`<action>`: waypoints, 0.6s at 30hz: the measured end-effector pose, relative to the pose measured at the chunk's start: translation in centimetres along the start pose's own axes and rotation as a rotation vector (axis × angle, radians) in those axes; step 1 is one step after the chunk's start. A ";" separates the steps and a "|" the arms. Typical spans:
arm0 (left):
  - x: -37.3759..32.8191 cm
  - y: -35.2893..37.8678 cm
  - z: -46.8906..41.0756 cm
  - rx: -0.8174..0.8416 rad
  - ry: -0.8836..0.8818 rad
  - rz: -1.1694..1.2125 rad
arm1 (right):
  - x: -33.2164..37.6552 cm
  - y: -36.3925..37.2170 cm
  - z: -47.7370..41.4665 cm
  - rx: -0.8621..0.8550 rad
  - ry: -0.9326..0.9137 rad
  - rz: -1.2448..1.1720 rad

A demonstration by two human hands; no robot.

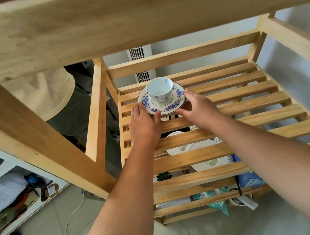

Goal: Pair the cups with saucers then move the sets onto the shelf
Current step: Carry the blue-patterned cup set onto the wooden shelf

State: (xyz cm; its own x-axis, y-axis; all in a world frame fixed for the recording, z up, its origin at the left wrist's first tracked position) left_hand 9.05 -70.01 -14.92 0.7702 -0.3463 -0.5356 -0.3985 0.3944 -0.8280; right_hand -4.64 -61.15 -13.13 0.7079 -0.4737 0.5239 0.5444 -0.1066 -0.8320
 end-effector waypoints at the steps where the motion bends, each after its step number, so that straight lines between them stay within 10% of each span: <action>1: -0.1 -0.2 0.3 -0.002 0.007 0.012 | 0.0 -0.1 0.5 -0.007 -0.005 -0.019; 18: -13.0 -0.1 18.4 0.323 0.498 0.160 | -4.1 -7.9 27.4 -0.306 0.232 -0.393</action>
State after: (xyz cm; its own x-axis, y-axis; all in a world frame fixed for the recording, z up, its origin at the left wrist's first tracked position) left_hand 8.25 -49.87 -4.86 0.3573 -0.5866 -0.7268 -0.2593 0.6853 -0.6805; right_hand 0.51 -34.37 -3.74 0.3410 -0.5239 0.7806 0.5672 -0.5475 -0.6153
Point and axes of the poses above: each hand's wrist, its own z-axis away from the middle knuckle, its own y-axis out of the palm, x = y × z, the point moved 4 cm from there along -z, towards the middle knuckle, and after that the axes turned 12 degrees about x, right-handed, at the moved point
